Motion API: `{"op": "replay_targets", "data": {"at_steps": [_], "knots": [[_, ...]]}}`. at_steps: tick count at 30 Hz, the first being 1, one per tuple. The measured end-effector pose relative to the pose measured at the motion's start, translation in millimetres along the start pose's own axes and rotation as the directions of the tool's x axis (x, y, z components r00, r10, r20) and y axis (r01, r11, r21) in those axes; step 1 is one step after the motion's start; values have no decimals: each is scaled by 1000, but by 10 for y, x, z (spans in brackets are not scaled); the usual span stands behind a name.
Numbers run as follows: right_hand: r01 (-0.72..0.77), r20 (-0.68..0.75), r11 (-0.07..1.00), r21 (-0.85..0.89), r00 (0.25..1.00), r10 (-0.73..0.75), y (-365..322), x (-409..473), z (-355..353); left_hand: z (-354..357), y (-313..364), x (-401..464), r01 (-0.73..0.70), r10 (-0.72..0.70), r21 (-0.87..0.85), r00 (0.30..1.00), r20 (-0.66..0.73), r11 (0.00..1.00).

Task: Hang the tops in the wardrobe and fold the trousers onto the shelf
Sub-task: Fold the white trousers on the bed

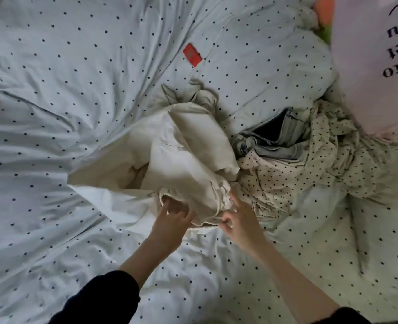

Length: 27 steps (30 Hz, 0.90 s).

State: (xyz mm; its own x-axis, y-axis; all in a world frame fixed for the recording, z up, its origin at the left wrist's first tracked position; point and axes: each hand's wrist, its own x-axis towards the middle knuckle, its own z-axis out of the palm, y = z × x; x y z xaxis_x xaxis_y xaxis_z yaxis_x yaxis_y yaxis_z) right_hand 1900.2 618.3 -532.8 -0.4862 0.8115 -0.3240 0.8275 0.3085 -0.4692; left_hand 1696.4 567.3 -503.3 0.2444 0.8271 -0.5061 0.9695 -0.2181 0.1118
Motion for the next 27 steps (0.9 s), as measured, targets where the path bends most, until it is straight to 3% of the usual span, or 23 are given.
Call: {"op": "replay_targets", "data": {"at_steps": [4, 7, 9, 11, 14, 16, 18, 20, 24, 25, 27], "knots": [[-73, 4, 990, 122, 997, 73, 18, -36, 52, 120, 83, -210, 152, -156, -163, 988, -14, 975], [-300, 80, 925, 235, 954, 289, -18, 54, 88, 177, -13, -273, 227, -237, -68, 941, -243, 972], [-488, 249, 843, 227, 866, 434, -45, 99, 128, 246, -126, -297, 322, -290, 40, 894, -340, 946], [-587, 362, 783, 207, 789, 496, -74, 102, 138, 243, -222, -277, 361, -331, 62, 901, -280, 930], [-561, 301, 782, 271, 821, 485, -118, 66, 57, 416, -362, -291, 323, -328, -57, 931, -162, 945], [-549, 281, 763, 341, 834, 474, -190, -7, -32, 532, -407, -413, 202, -222, -208, 972, -76, 957], [-559, 292, 725, 402, 829, 477, -251, -81, -91, 614, -388, -551, 150, -171, -251, 983, -63, 956], [-580, 329, 629, 518, 813, 480, -336, -140, -178, 634, -371, -651, 183, -204, -281, 978, -50, 942], [-621, 520, 221, 752, 765, 380, -500, -276, -284, 703, -291, -772, 220, -274, -337, 954, -120, 915], [-617, 533, 169, 768, 764, 364, -528, -323, -283, 696, -250, -803, 235, -285, -346, 954, -99, 908], [-607, 508, 192, 771, 768, 391, -557, -420, -260, 744, -186, -857, 244, -288, -385, 956, -61, 890]]}}
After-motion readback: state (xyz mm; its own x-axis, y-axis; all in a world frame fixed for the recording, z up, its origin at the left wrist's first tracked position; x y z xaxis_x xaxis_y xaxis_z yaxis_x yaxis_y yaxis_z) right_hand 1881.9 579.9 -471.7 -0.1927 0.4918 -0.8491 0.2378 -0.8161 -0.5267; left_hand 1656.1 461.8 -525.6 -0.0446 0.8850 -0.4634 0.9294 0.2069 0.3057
